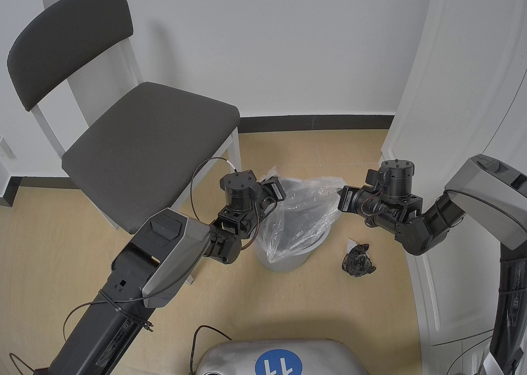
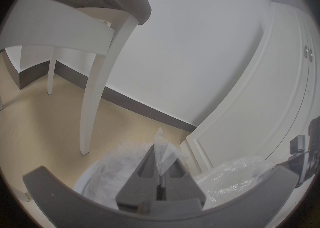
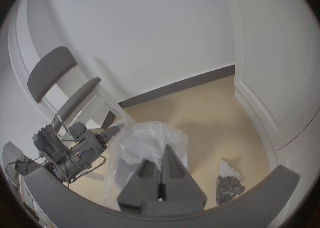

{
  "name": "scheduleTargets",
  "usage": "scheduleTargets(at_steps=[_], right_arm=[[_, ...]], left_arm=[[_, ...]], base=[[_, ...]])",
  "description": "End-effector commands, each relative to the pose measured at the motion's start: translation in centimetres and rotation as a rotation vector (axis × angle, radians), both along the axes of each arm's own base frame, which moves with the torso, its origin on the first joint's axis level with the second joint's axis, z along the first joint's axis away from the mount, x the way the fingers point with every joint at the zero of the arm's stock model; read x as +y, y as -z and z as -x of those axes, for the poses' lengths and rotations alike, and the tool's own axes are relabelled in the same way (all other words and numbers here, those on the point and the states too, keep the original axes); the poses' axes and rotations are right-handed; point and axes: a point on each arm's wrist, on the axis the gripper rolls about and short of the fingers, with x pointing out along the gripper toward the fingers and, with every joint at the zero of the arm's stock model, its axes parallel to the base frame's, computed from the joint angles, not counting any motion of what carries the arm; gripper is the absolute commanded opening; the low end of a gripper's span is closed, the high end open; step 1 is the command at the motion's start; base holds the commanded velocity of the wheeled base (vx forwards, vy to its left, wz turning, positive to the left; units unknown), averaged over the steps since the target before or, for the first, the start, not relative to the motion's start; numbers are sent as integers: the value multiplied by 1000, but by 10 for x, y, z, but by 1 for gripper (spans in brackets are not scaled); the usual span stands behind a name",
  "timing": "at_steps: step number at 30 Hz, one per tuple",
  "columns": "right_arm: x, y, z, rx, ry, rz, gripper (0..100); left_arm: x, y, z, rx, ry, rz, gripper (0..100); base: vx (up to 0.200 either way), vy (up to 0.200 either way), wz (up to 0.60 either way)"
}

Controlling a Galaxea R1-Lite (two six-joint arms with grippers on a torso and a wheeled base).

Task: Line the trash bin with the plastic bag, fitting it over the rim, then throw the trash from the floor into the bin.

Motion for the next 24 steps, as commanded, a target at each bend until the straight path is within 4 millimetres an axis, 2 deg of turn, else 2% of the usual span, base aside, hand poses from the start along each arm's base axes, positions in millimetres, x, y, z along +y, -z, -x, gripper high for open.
scheduleTargets(at_steps=[1, 6, 15, 24], right_arm=[[-2, 8, -5, 3, 13, -2, 0], [-9, 8, -14, -13, 50, -6, 0], [-7, 33, -30, -89, 60, -39, 0], [-11, 26, -25, -88, 63, -30, 0]], left_arm=[[1, -7, -1, -13, 0, 7, 0], [-5, 1, 3, 0, 15, -1, 0], [-10, 11, 6, 2, 26, -2, 0], [-7, 14, 4, -20, 15, -4, 0]], base=[[0, 0, 0], [0, 0, 0], [0, 0, 0], [0, 0, 0]])
